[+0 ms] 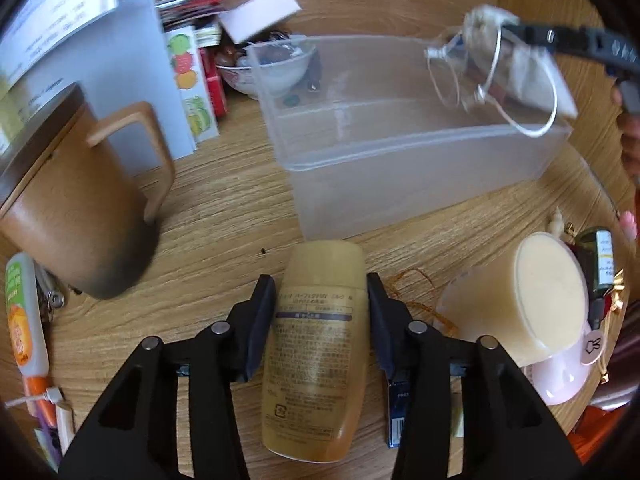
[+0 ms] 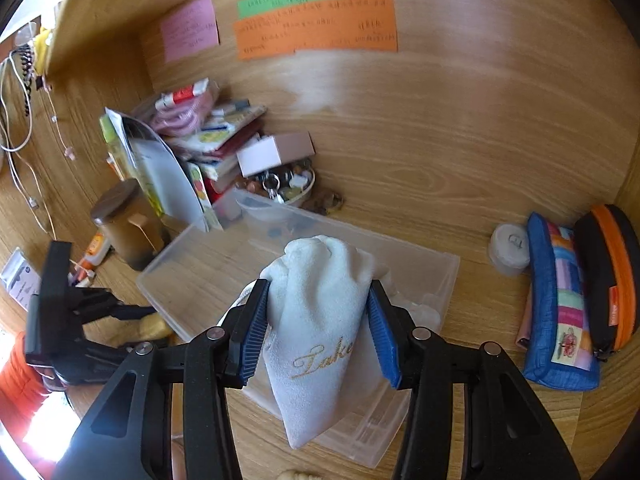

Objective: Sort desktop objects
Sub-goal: 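Carry the pouch into the clear bin and open the right tool while left carries the tube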

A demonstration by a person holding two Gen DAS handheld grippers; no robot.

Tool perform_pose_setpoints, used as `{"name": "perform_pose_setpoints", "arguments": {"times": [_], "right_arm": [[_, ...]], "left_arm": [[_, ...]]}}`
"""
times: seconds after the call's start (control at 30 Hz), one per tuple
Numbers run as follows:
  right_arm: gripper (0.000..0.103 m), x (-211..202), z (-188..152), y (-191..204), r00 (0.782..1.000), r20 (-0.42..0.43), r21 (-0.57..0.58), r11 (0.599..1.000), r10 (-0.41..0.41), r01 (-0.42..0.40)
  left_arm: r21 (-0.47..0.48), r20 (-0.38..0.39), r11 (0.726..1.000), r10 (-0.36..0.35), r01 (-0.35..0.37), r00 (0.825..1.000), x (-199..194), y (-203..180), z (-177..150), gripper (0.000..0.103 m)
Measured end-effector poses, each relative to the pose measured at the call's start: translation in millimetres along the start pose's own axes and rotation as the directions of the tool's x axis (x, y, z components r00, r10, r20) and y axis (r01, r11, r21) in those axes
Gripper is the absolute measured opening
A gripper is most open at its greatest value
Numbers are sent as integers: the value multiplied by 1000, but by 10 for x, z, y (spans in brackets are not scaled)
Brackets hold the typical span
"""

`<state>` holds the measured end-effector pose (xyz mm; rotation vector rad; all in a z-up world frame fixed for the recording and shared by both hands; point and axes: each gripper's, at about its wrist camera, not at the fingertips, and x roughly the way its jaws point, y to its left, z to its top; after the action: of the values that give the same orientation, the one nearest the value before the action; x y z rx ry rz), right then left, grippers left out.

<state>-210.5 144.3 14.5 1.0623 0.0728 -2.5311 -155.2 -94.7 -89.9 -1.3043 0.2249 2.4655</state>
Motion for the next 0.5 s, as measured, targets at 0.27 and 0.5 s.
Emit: {"name": "perform_pose_setpoints", "arguments": {"times": [0.27, 0.5], "right_arm": [[44, 268, -8, -21, 995, -96, -35, 999, -9, 6], [44, 532, 19, 45, 978, -199, -112, 993, -66, 44]], "left_arm": [[-180, 93, 979, -79, 95, 992, -293, 432, -112, 32], [-157, 53, 987, -30, 38, 998, -389, 457, -183, 32]]}}
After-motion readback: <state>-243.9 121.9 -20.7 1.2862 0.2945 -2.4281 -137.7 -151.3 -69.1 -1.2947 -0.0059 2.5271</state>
